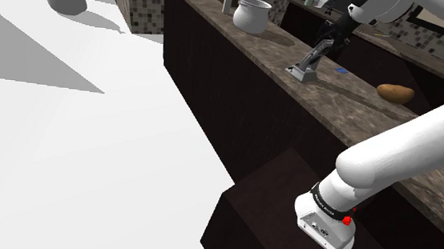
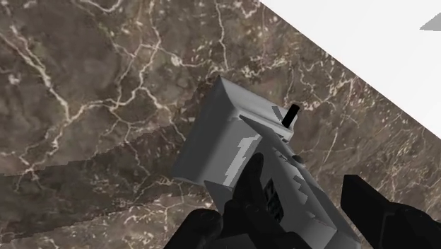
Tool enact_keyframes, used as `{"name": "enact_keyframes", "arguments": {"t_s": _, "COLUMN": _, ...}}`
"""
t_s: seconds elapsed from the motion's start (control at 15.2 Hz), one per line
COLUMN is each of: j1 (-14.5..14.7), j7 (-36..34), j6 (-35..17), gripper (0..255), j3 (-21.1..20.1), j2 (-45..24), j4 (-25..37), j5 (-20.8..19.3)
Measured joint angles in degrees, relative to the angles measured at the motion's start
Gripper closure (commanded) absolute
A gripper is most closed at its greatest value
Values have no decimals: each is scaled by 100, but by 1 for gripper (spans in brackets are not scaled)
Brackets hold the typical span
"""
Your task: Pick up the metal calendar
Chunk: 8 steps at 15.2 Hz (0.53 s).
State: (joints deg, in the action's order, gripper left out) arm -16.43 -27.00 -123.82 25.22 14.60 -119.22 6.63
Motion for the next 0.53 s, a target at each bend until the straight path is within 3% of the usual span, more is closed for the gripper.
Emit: {"name": "enact_keyframes", "arguments": {"t_s": 0.53, "j1": 4, "j7": -105, "j6": 571, "gripper": 255, "j3": -25, "j2": 0, "j4": 572, "j5": -45}}
